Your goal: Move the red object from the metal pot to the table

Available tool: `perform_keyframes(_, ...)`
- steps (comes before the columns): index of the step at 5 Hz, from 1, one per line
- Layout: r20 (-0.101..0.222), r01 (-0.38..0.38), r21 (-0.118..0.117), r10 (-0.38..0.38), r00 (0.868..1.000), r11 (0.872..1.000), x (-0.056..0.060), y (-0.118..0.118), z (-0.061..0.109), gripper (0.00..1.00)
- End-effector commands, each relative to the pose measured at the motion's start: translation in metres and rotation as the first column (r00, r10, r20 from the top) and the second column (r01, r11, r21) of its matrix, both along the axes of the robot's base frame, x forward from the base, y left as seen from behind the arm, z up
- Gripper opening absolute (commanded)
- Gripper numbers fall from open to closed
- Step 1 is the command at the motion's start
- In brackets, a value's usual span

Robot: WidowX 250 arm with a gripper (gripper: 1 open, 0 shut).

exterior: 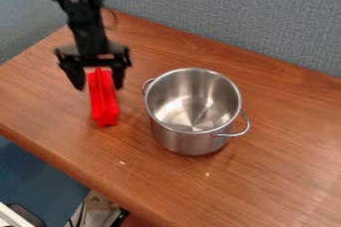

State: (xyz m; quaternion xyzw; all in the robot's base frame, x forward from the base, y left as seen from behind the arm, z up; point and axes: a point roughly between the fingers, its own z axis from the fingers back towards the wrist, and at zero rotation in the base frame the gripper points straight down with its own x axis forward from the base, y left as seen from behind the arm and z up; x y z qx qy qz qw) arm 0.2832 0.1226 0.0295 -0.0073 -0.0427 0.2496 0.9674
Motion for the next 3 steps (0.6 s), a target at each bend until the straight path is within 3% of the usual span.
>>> perform_keyframes(1,0.064,-0.074,0.018,0.073,0.995,0.997,-0.009,0.01,0.01,1.0)
perform_keyframes(2,0.085,-0.132,0.033,0.129,0.988,0.991,-0.022,0.02,0.011,1.0)
perform_keyframes(3,0.062,-0.112,0.073,0.108,0.992,0.991,-0.003,0.032,0.018,1.0)
